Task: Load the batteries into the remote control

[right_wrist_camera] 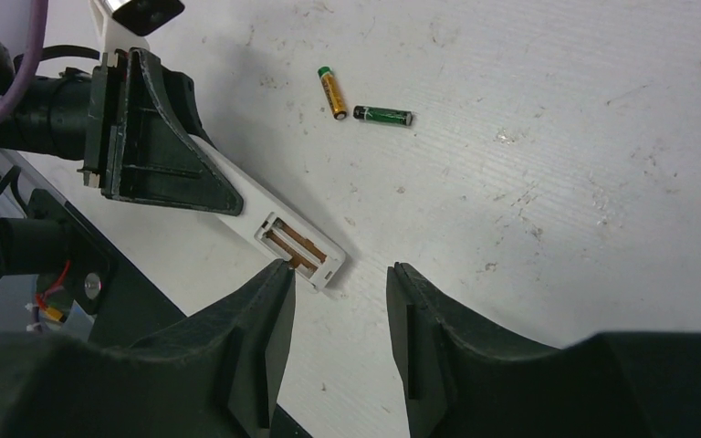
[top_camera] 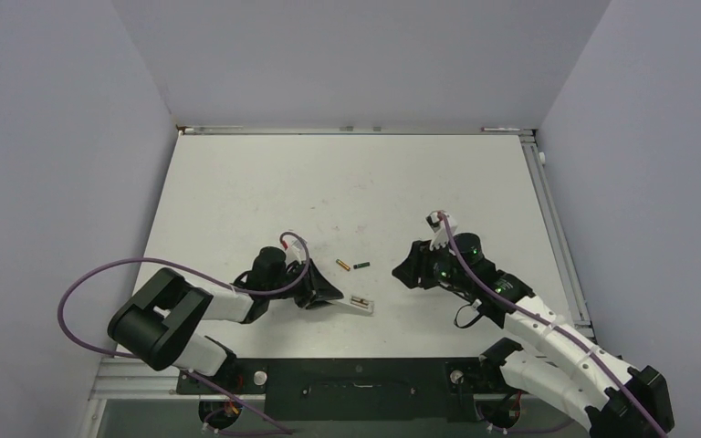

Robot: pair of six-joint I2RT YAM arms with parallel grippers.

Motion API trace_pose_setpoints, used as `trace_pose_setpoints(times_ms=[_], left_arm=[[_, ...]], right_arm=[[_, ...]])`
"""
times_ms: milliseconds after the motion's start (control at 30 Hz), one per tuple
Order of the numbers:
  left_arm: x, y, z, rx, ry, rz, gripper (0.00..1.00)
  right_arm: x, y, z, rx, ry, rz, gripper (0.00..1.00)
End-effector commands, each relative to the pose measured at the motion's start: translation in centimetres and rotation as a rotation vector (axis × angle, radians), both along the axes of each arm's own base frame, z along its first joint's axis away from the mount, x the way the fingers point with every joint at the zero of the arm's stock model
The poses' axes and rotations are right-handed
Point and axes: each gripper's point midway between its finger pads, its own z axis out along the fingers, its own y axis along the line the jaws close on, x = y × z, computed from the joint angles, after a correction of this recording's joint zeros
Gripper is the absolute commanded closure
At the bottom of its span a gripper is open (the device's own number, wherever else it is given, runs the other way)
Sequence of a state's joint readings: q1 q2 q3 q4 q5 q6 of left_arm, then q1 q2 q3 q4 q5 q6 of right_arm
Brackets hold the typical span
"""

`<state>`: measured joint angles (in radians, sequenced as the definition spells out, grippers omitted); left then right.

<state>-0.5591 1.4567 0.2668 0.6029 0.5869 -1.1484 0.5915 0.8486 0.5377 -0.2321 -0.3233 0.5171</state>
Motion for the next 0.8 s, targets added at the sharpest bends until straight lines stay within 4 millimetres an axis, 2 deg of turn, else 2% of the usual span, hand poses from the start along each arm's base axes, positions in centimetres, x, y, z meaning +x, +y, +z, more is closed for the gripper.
trace_pose_setpoints(times_ms=[0, 333, 767], left_arm=[[0.7, 0.2, -0.8, 0.046, -0.023, 0.033, 0.67], [0.0, 0.8, -1.4, 0.101, -0.022, 0.032, 0.47], [-1.5, 2.8, -1.3, 0.188, -0.023, 0.048, 0.44]], right_arm=[[-0.2, 0.4, 0.0, 0.0, -0.02, 0.005, 0.59], [-0.5, 0.8, -0.8, -0.028, -0.013, 0.02, 0.58], [-0.6, 1.8, -1.3, -0.048, -0.005, 0.042, 0.58]])
